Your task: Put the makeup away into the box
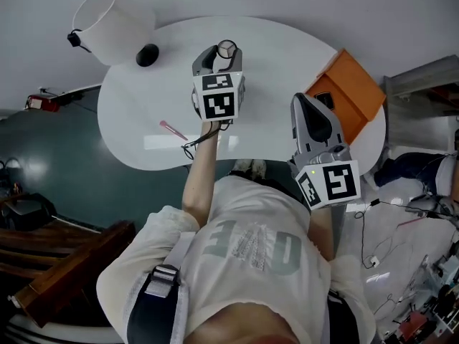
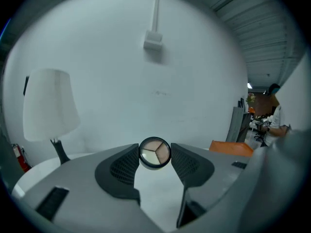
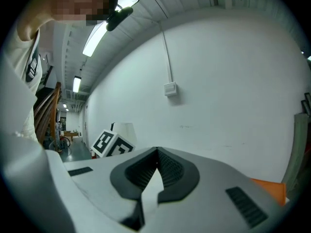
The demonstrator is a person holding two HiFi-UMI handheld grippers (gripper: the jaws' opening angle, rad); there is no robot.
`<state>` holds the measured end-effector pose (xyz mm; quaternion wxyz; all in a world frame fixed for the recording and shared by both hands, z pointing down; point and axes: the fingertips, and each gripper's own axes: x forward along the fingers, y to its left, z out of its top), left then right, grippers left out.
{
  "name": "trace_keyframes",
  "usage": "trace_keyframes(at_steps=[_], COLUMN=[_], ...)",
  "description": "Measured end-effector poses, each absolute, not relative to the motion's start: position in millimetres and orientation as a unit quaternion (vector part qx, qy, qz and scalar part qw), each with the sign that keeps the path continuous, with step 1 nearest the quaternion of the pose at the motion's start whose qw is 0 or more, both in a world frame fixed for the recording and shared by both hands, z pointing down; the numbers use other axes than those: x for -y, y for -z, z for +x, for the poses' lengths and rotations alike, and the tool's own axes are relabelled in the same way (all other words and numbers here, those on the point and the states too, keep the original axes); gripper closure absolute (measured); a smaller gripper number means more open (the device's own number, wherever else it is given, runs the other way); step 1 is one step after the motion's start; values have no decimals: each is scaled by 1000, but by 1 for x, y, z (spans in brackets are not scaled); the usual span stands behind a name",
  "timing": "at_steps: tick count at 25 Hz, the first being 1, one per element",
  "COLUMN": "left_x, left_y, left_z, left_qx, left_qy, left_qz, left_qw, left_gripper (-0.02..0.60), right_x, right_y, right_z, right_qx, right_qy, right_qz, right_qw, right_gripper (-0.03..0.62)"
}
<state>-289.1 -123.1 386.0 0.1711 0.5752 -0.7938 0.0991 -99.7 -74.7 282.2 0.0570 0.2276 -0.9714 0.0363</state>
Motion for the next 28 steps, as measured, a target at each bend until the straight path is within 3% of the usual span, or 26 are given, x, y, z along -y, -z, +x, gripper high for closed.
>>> trace_keyframes(at_steps=[10, 19, 28], left_x=[128, 155, 203], left_y=[-268, -279, -312], left_z=[-199, -154, -38], left_qx=[760, 717, 583], left_qy=[-82, -101, -123], left_qz=[644, 689, 802], left_qw=[24, 26, 53], left_gripper=[367, 367, 367], right_x=[102, 118, 128], right_y=[-266, -272, -302], right_z=[-71, -33, 53], right_qx=[959, 943, 891], right_qy=[-46, -48, -66], right_qz=[279, 330, 446], right_qw=[12, 16, 47], right_gripper=[589, 589, 589])
